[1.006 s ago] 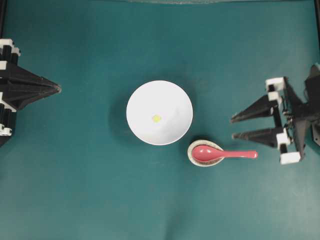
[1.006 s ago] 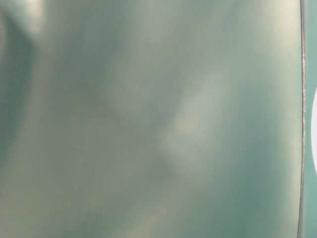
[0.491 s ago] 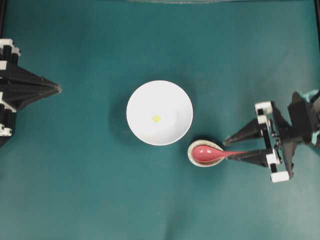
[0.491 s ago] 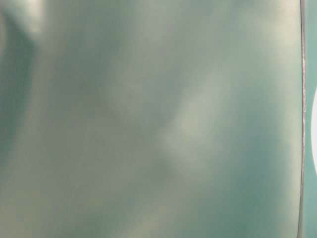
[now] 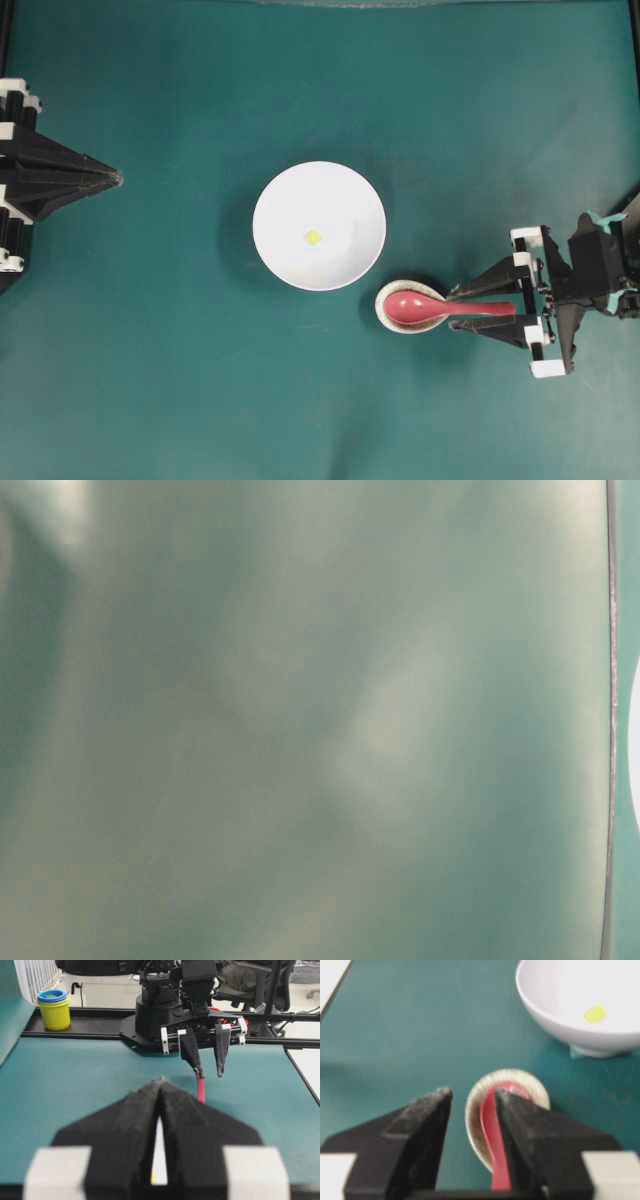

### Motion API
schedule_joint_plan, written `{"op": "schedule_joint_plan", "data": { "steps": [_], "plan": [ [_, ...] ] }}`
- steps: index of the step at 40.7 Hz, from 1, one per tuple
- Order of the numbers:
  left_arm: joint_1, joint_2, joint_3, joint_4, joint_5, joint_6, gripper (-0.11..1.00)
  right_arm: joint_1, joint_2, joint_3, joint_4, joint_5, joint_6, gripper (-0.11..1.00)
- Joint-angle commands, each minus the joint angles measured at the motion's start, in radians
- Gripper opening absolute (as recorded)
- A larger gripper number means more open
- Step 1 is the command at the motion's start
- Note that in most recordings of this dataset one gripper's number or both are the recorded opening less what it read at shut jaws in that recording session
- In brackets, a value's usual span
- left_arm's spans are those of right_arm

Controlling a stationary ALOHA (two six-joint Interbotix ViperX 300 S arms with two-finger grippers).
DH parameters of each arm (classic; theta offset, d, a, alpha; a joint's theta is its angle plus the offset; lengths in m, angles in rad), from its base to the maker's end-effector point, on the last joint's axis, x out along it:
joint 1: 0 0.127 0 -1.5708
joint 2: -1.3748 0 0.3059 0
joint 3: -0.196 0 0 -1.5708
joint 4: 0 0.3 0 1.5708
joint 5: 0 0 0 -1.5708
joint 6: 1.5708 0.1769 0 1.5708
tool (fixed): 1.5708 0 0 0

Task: Scoop the yellow hexagonal prism block from the bowl with a spoon using the right arm.

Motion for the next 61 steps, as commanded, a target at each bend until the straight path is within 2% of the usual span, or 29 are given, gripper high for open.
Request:
{"op": "schedule_joint_plan", "data": {
  "steps": [1,10,22,61],
  "plan": [
    [0.002,0.009,-0.023,0.002,-0.005,-0.002,-0.01,0.025,0.026,-0.011,0.034,-0.038,-0.002,0.47],
    [0.000,0.011,-0.021,0.002,-0.005,-0.002,-0.01,0.063,0.091,-0.011,0.098,-0.080,-0.002,0.47],
    [0.002,0.012,-0.021,0.002,-0.005,-0.003,-0.01,0.080,0.146,-0.015,0.135,-0.080,-0.002,0.47],
    [0.000,0.012,-0.023,0.002,-0.006,-0.003,-0.01,0.081,0.184,-0.006,0.147,-0.011,-0.002,0.47]
  ]
}}
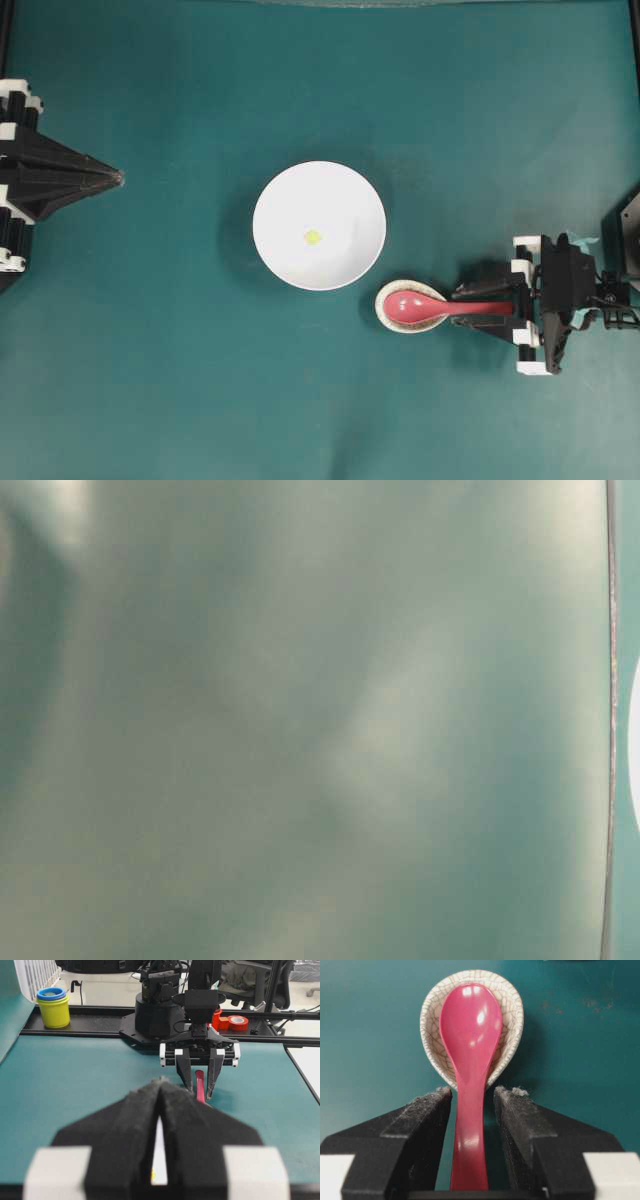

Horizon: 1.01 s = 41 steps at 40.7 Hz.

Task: Scoop the yellow hexagonal prism block from the bowl with a spoon using the right arm.

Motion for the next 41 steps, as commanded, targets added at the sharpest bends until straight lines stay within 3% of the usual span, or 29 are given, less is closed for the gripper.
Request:
{"op": "schedule_joint_plan", "data": {
  "steps": [1,12,18,27,41],
  "plan": [
    [0.000,0.008,-0.025,0.003,-0.005,-0.002,-0.01,0.005,-0.008,-0.003,0.002,-0.002,-0.002,0.47],
    [0.000,0.008,-0.025,0.003,-0.005,-0.002,-0.01,0.005,-0.008,-0.002,0.002,-0.003,-0.003,0.43],
    [0.002,0.008,-0.025,0.003,-0.006,-0.002,-0.01,0.005,-0.009,-0.005,-0.003,-0.005,-0.005,0.22],
    [0.000,0.008,-0.025,0.003,-0.006,0.000,-0.01,0.003,-0.041,-0.011,-0.005,0.000,-0.008,0.22],
    [0.002,-0.006,-0.028,0.003,-0.005,0.000,-0.01,-0.006,-0.261,-0.018,-0.005,0.120,-0.046,0.22]
  ]
}}
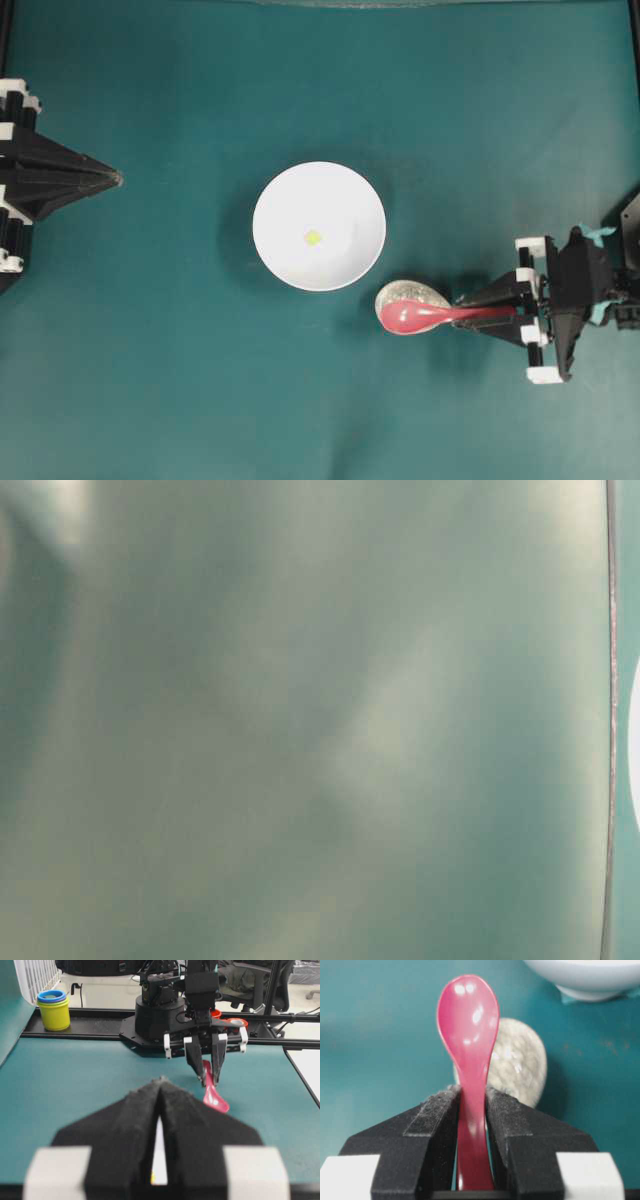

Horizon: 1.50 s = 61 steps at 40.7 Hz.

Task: Scoop the yellow hexagonal prism block from the bowl with a spoon using the right arm.

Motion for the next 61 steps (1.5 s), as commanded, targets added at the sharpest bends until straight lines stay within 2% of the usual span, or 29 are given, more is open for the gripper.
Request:
{"op": "schedule_joint_plan", "data": {
  "steps": [1,8,25,41,61],
  "plan": [
    [0.002,0.003,-0.026,0.003,-0.005,0.000,-0.01,-0.003,-0.067,-0.011,-0.002,0.035,-0.012,0.22],
    [0.000,0.002,-0.026,0.003,-0.005,0.000,-0.01,-0.015,-0.135,-0.008,0.000,0.098,-0.048,0.22],
    [0.000,0.002,-0.026,0.003,0.064,0.000,-0.01,-0.057,-0.138,-0.008,0.003,0.158,-0.052,0.22],
    [0.000,-0.015,-0.028,0.003,0.066,0.000,-0.01,-0.106,-0.081,-0.038,0.006,0.247,-0.051,0.20],
    [0.000,-0.011,-0.028,0.003,0.066,0.000,-0.01,-0.132,-0.034,-0.064,0.008,0.288,-0.049,0.16]
  ]
}}
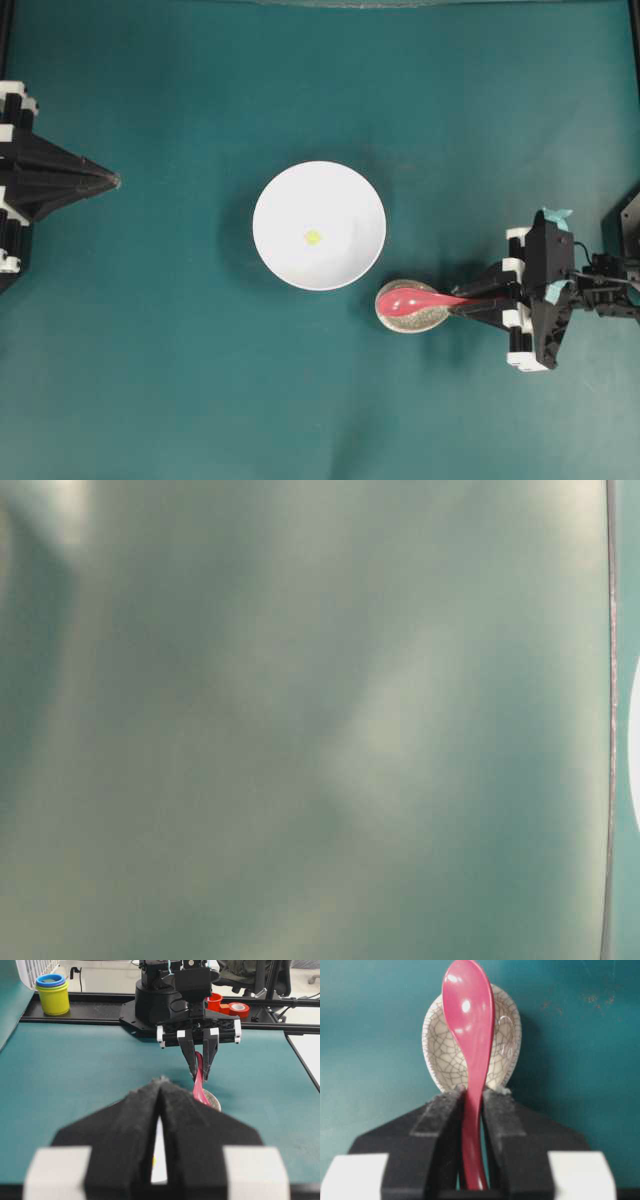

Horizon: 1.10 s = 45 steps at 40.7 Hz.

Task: Scoop the yellow hexagonal prism block from the bowl with a spoon using the right arm.

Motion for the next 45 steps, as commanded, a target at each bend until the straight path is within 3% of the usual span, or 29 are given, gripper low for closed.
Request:
{"op": "schedule_joint_plan", "data": {
  "steps": [1,13,21,26,36,45],
  "plan": [
    [0.002,0.008,-0.028,0.003,-0.005,0.000,-0.01,-0.003,-0.008,-0.008,0.000,-0.002,0.002,0.16],
    [0.002,0.009,-0.028,0.003,-0.005,0.000,-0.01,-0.002,-0.006,-0.011,0.002,0.014,0.002,0.13],
    [0.002,0.009,-0.028,0.003,-0.005,0.000,-0.01,-0.002,-0.006,-0.012,0.002,0.031,0.003,0.35],
    [0.002,0.009,-0.028,0.003,-0.005,0.002,-0.01,-0.002,-0.006,-0.008,0.000,0.031,0.003,0.42],
    [0.003,0.009,-0.028,0.003,-0.005,0.002,-0.01,-0.002,-0.006,0.002,0.000,0.014,0.002,0.43],
    [0.002,0.011,-0.028,0.003,-0.005,0.000,-0.01,-0.003,0.003,0.031,0.002,-0.103,0.005,0.43]
  ]
}}
